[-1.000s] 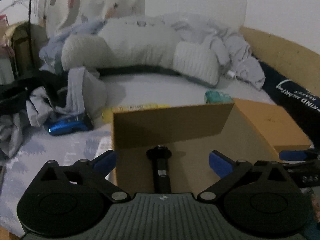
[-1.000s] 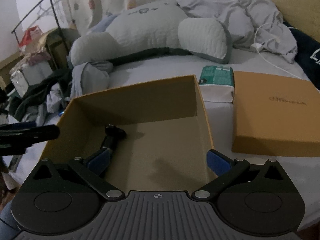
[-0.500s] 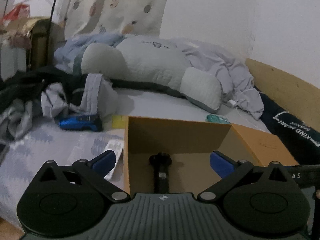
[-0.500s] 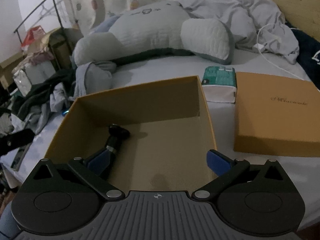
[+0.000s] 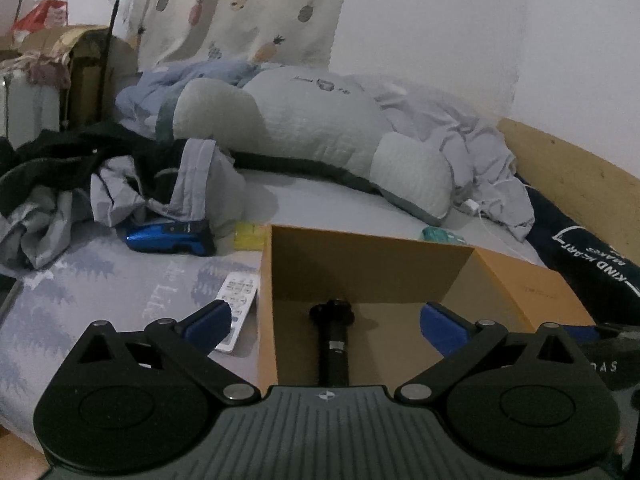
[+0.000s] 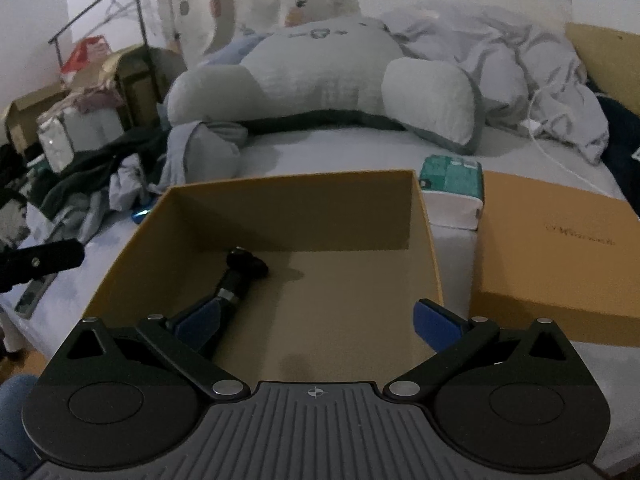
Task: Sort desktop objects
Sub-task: 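Withdraw the left tool upward away from the box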
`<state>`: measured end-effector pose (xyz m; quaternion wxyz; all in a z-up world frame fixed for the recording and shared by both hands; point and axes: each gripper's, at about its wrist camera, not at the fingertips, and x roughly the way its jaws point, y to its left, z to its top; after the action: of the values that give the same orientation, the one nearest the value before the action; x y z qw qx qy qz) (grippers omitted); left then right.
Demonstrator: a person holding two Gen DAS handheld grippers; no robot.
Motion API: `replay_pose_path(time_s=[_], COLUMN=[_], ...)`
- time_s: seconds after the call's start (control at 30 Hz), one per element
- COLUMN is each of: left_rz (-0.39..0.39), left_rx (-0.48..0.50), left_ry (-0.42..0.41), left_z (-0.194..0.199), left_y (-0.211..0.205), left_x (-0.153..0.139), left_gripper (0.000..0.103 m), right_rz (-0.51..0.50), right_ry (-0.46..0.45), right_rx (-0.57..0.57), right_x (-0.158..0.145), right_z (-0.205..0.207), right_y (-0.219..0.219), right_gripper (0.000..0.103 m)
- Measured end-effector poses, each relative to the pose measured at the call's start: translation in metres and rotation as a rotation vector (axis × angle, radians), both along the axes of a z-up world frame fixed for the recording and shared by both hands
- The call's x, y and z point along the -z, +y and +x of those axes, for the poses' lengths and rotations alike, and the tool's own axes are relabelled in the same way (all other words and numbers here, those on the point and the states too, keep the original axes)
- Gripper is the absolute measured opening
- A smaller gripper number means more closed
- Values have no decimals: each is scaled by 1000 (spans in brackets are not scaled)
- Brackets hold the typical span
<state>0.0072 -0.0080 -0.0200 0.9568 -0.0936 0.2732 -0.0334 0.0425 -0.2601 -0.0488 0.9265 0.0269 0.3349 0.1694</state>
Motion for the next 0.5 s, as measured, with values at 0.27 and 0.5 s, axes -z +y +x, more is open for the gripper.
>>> replay_pose_path(time_s=[0.27, 0.5], left_rz=[41, 73], left_rx=[13, 4], left_ry=[36, 63], left_z=[4, 7], left_y=[-1, 1], left_x=[7, 10], left_gripper=[103, 103], right_rz=[-50, -49], right_ry=[-10, 2], right_rx=[-33, -30], right_x=[4, 8], right_z=[0, 4], right_y=[12, 14], right_gripper=[103, 103])
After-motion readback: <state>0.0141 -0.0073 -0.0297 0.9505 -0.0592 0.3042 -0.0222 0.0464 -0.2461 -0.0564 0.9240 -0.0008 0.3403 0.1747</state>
